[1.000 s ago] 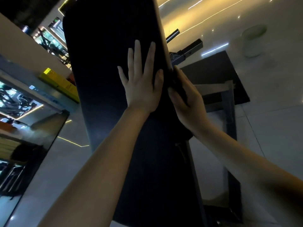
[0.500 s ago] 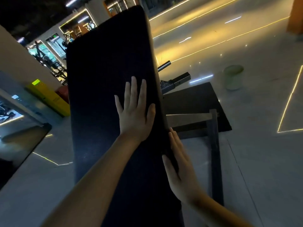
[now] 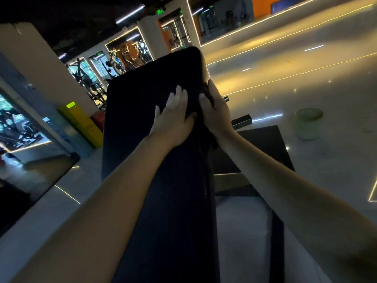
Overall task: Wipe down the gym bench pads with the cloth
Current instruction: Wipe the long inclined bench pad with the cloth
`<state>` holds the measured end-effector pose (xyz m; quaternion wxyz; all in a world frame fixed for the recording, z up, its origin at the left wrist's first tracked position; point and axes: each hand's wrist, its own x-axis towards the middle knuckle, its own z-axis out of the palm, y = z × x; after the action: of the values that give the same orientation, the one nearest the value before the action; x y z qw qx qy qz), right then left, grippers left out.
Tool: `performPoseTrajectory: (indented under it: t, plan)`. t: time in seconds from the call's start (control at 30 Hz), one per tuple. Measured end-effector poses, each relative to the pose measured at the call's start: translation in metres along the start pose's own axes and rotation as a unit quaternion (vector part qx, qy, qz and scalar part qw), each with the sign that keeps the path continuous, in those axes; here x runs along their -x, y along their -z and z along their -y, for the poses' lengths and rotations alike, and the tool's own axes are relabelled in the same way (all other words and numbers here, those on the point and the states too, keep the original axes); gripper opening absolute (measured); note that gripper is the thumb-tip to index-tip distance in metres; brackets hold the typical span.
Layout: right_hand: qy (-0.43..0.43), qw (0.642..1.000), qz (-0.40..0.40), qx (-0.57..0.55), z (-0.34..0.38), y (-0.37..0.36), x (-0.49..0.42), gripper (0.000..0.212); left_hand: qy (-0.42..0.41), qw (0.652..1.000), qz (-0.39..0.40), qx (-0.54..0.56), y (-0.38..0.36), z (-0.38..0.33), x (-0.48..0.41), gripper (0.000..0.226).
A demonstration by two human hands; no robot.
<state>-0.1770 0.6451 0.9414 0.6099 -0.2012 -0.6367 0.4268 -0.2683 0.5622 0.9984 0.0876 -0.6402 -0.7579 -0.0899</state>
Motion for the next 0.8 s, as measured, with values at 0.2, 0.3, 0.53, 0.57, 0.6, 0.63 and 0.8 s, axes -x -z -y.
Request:
performPoseTrajectory:
  t: [0.2,0.3,0.53,0.57,0.6,0.63,0.8]
  plan:
    - [-0.03,0.999,0.03,-0.021,-0.011,0.0,0.038,0.059,0.018,0.999,0.028,-0.029,0.024,-0.006,-0.023,0.063]
    - [-0.003,1.0,0.01,-0.008,-0.013,0.0,0.095,0.06,0.025,0.998,0.011,-0.051,0.026,-0.008,-0.031,0.063]
    - [0.0,0.999,0.002,-0.045,-0.02,-0.004,0.097,0.059,0.038,0.998,-0.006,-0.051,0.031,-0.014,-0.067,0.061]
    - [0.003,0.999,-0.006,-0.048,-0.02,-0.005,0.085,0.059,0.04,0.998,-0.008,-0.039,0.031,-0.013,-0.073,0.06]
    - [-0.002,0.998,-0.009,-0.056,-0.018,-0.004,0.07,0.058,0.04,0.999,-0.013,-0.024,0.03,-0.012,-0.078,0.06]
    - [-0.012,0.997,-0.012,-0.07,-0.018,-0.004,0.05,0.057,0.038,0.999,-0.025,-0.009,0.027,-0.01,-0.081,0.06]
    - [0.021,0.998,-0.009,-0.057,-0.011,-0.005,-0.065,0.05,0.024,0.992,-0.119,0.013,0.003,-0.001,-0.083,0.059]
